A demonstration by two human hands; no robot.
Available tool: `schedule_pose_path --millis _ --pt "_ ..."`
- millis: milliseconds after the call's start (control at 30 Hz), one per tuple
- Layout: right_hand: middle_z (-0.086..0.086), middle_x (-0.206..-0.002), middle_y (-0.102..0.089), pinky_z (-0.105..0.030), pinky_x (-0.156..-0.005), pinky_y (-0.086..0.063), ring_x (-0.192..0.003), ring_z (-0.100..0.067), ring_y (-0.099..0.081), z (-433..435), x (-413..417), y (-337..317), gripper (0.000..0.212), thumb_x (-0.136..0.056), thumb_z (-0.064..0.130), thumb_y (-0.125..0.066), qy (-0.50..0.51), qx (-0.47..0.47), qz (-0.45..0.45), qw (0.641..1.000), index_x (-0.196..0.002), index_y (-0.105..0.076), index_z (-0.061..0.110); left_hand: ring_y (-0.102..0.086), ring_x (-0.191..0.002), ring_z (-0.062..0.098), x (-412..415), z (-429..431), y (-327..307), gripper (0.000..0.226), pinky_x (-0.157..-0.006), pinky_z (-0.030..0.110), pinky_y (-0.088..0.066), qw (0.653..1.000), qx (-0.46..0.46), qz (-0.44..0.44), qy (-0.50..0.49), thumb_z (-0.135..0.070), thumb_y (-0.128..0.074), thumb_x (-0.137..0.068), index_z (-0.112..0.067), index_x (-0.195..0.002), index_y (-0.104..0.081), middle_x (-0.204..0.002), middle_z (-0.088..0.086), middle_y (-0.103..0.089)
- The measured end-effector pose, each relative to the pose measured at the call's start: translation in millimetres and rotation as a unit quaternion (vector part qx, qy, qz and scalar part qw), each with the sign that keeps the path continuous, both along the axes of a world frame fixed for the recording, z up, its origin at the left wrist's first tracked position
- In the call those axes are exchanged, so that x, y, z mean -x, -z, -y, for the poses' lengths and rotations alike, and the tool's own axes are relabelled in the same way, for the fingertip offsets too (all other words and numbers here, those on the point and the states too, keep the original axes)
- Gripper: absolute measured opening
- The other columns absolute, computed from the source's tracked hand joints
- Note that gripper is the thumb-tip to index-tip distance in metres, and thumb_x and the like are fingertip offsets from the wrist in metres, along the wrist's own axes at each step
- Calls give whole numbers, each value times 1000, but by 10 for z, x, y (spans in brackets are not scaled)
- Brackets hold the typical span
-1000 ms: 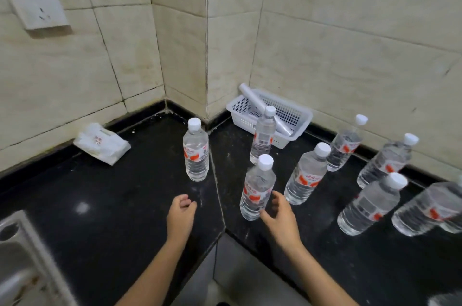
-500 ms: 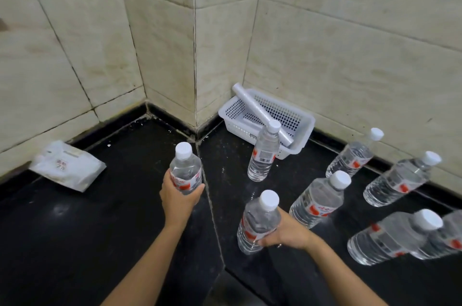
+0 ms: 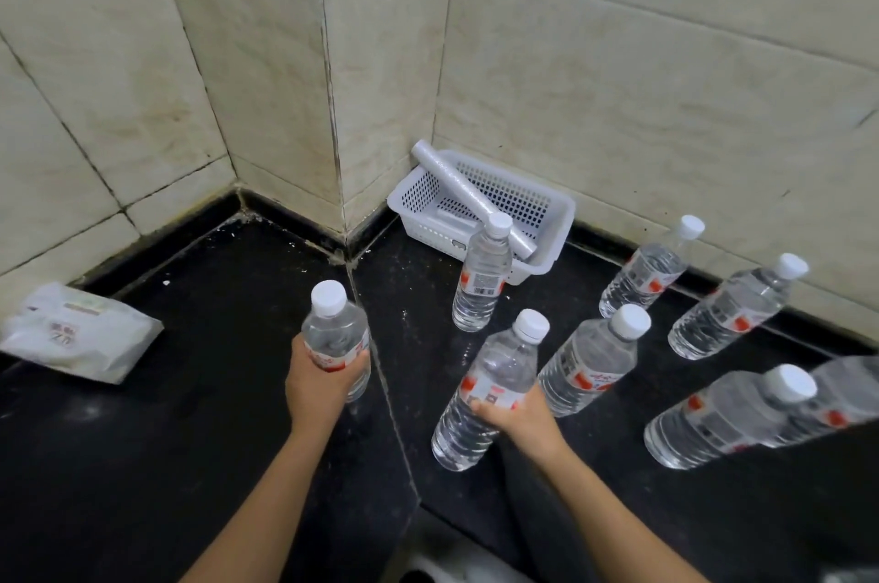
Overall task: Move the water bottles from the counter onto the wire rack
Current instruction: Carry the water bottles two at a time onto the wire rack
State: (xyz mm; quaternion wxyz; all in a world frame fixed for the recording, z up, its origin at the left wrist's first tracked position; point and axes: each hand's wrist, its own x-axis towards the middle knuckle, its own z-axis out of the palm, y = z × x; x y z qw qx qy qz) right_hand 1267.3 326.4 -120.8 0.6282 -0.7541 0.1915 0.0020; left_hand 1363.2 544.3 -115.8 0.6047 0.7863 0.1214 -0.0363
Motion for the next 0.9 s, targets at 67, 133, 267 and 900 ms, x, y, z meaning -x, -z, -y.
schedule_pose_path --millis 67,133,267,900 --pt "-7 -95 -66 -18 -73 -51 -85 -8 -66 7 122 2 76 -49 31 -78 20 -3 4 1000 -113 -50 0 -56 -106 26 112 33 3 68 -91 40 -46 1000 -4 5 4 -17 -79 -66 -20 -123 -43 -117 3 -57" --pt "-4 -94 -67 -18 -72 -51 -84 -7 -66 32 263 -9 72 -48 30 -78 35 1 6 999 -110 -52 6 -56 -105 25 248 77 -4 69 -91 40 -45 1000 -5 4 12 -16 -79 -65 -20 -124 -43 -114 0 -56" --pt "0 -97 -68 -31 -81 -55 -89 -9 -67 163 652 22 70 -45 33 -80 74 35 -12 997 -107 -51 20 -59 -104 28 579 197 16 69 -92 42 -47 999 -6 0 40 -17 -81 -62 -22 -122 -45 -115 6 -61" --pt "0 -99 -64 -32 -84 -50 -96 -19 -61 586 4887 -382 67 -38 40 -74 446 119 -33 886 -96 -44 29 -60 -89 23 3811 1808 -279 45 -85 37 -49 889 44 9 456 -11 -83 -60 -33 -82 -50 -96 3 -64"
